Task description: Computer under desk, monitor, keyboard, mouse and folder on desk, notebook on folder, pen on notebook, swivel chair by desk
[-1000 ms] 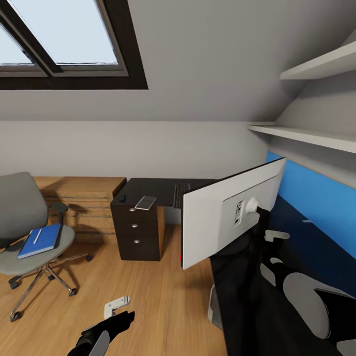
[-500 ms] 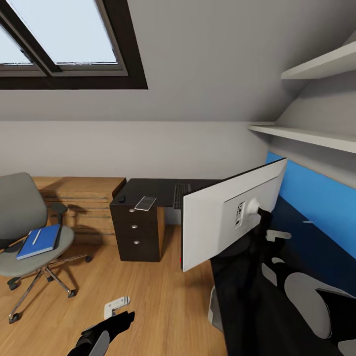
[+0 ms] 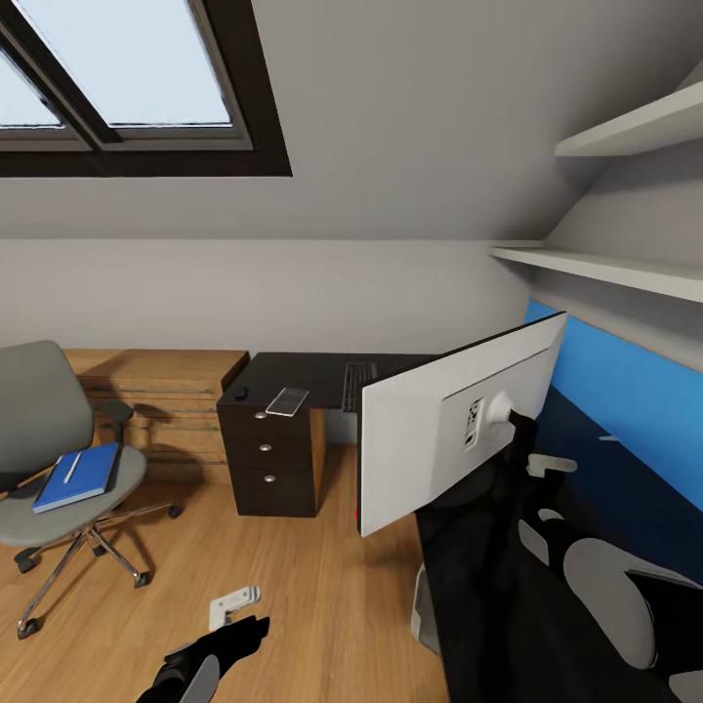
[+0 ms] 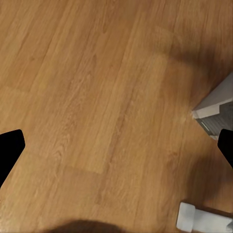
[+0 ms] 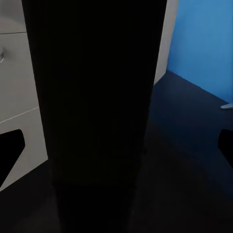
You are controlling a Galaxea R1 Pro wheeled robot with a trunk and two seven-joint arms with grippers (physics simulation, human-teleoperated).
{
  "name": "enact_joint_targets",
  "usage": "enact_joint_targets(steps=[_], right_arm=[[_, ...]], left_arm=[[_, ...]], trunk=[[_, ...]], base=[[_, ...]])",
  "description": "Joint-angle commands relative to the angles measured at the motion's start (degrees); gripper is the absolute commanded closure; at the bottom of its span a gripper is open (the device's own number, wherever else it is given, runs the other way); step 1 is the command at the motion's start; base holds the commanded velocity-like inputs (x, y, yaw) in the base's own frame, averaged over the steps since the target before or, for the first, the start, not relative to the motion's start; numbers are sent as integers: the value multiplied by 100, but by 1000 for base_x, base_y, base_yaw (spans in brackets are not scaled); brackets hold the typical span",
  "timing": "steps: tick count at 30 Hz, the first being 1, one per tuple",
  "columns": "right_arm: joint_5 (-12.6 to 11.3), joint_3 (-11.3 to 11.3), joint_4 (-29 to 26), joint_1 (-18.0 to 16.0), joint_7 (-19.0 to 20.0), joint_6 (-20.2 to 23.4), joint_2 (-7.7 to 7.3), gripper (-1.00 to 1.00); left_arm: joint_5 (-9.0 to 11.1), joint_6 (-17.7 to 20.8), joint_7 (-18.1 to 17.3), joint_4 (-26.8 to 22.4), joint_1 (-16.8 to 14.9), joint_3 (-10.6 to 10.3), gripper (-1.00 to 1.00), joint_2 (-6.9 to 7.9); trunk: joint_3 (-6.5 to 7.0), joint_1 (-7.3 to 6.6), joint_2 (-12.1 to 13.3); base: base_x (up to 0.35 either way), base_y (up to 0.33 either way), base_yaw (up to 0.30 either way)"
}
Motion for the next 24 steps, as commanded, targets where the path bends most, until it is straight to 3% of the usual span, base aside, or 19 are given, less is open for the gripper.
enact_joint_targets(steps=[1,21,22,24], right_arm=[[61,-35,8,-6,-27,-14,0,-100],[65,-32,5,-6,-27,-11,0,-100],[65,-32,7,-6,-27,-9,0,100],[65,-30,7,-6,-27,-7,0,100]], left_arm=[[61,7,57,-10,-4,-32,-100,8],[61,1,58,-10,-4,-48,-100,8],[61,1,58,-10,-4,-48,-100,8],[61,1,58,-10,-4,-48,-100,8]], trunk=[[-7,0,-5],[-7,0,-5],[-7,0,-5],[-7,0,-5]], base=[[0,0,0],[22,0,0],[2,0,0],[1,0,0]])
